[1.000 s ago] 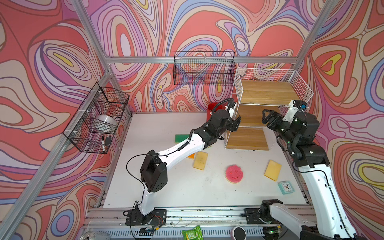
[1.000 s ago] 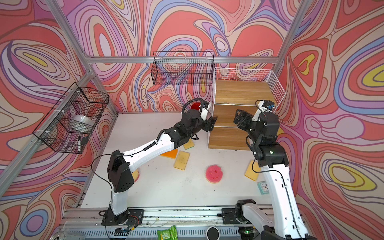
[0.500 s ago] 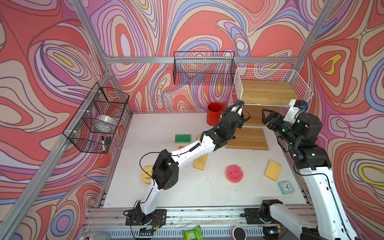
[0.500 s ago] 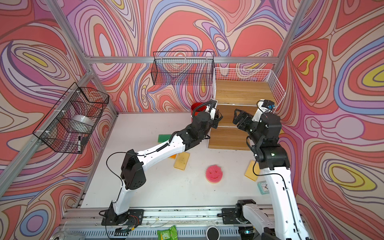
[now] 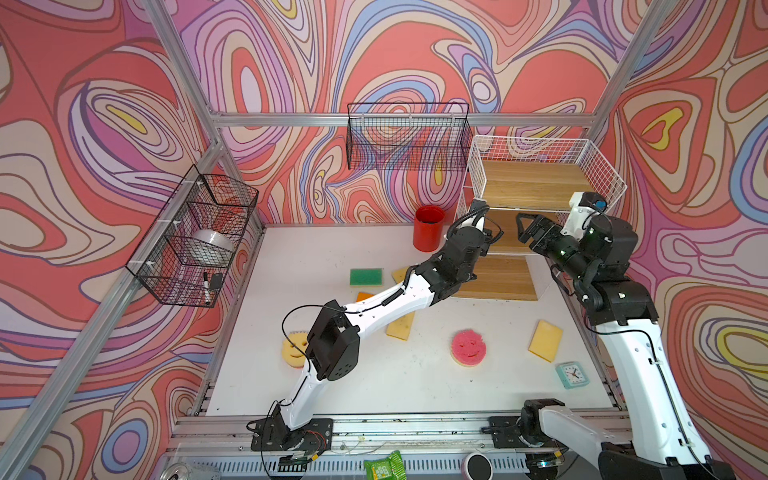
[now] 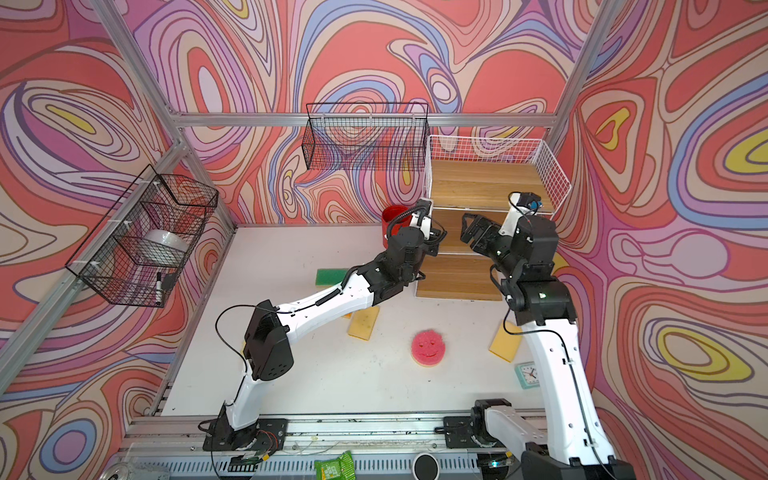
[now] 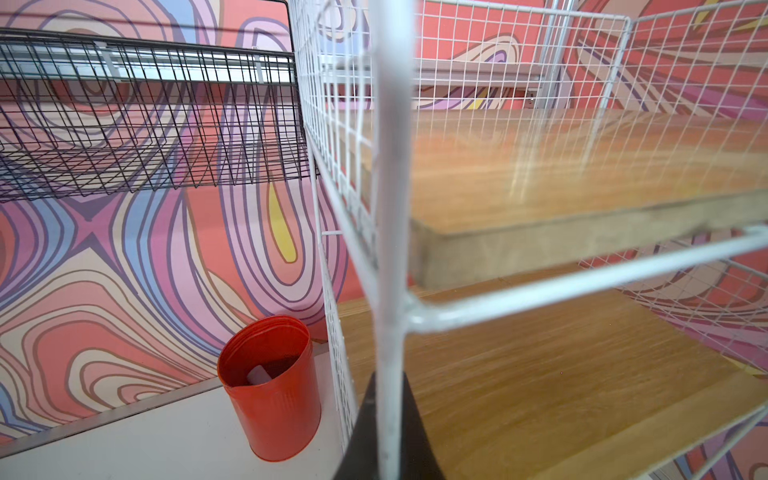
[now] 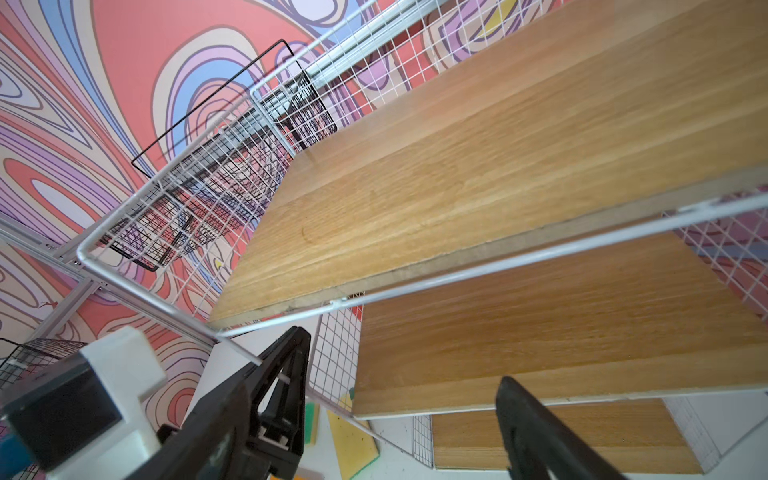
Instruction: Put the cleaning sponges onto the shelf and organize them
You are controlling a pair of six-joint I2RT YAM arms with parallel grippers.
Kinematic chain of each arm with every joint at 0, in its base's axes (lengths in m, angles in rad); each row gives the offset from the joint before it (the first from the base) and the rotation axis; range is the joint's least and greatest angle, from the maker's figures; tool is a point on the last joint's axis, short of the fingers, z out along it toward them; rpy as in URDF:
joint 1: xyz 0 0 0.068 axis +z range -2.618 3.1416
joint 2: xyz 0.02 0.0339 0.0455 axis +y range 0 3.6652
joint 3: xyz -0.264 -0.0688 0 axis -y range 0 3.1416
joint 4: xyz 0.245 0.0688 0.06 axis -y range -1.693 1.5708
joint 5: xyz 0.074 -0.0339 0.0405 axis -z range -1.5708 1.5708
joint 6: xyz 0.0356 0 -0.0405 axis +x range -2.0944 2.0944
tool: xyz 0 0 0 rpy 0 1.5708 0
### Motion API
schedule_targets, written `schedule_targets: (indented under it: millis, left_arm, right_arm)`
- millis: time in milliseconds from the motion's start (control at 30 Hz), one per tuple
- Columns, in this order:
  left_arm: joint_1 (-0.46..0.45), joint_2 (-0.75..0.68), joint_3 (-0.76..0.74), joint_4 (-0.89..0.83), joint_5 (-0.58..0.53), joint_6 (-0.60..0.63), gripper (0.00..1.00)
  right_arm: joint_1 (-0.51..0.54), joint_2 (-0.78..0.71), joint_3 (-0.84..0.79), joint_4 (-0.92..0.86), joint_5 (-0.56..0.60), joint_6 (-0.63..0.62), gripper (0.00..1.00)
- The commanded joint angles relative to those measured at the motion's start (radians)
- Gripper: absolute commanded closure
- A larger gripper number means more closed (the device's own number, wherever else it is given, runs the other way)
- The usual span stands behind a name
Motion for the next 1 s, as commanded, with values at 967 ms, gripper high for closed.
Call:
schedule_targets:
  millis: [967]
  left_arm:
    - [0.023,-0.29,-0.274,0.081,-0.21,0.146,1.0]
  right_arm:
    - [-0.016,0.189,0.119,-0.061,-0.17,0.0,0.02]
